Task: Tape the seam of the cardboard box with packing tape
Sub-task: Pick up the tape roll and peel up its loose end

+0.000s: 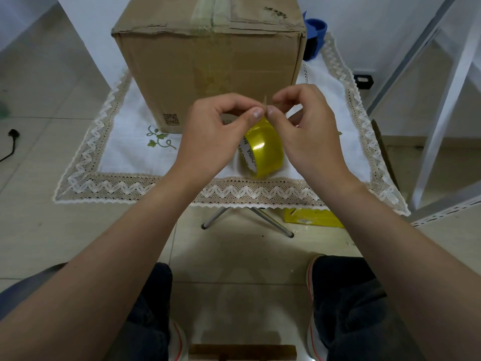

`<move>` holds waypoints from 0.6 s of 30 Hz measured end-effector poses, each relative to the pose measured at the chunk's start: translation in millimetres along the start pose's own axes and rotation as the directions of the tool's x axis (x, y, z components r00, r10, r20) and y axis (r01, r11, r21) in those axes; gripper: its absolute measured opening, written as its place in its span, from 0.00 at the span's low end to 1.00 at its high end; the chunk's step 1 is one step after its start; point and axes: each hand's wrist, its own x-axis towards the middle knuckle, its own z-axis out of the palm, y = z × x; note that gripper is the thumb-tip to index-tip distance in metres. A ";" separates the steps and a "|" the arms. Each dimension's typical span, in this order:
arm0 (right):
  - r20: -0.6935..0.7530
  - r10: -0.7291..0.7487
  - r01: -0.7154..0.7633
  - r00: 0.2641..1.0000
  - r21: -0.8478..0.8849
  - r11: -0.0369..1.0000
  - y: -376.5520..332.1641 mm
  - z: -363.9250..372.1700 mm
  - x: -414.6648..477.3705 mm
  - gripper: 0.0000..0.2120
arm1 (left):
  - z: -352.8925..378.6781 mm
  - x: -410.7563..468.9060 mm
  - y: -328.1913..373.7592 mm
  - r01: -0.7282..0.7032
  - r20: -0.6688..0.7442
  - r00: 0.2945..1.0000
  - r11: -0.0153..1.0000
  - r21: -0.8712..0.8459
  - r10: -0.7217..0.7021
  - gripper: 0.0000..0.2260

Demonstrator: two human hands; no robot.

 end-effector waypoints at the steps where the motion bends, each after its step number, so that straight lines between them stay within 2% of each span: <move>1: -0.024 -0.006 0.006 1.000 0.000 1.000 -0.6 -0.3 -0.5 0.06 | 0.1 0.1 0.5 0.004 -0.002 1.000 1.000 -0.005 -0.004 0.04; 4: -0.043 -0.043 0.042 0.998 -0.022 0.999 -2.6 -2.1 -1.0 0.02 | -0.4 1.0 1.2 0.001 -0.007 1.000 1.000 -0.002 -0.001 0.05; 8: 0.001 -0.079 0.079 0.997 -0.021 0.997 -2.5 -3.7 -2.5 0.02 | -4.8 3.2 0.9 -0.023 -0.009 1.000 0.999 0.042 0.024 0.05; 13: 0.061 -0.123 0.124 0.990 -0.008 0.992 -0.7 -4.2 -2.9 0.06 | -10.4 7.9 -1.6 -0.121 0.017 0.993 0.970 0.209 0.120 0.04; 18: 0.065 -0.085 0.086 0.994 -0.010 0.996 2.4 -3.3 -3.2 0.08 | -11.9 7.7 0.5 -0.062 -0.013 0.998 0.990 0.128 0.064 0.05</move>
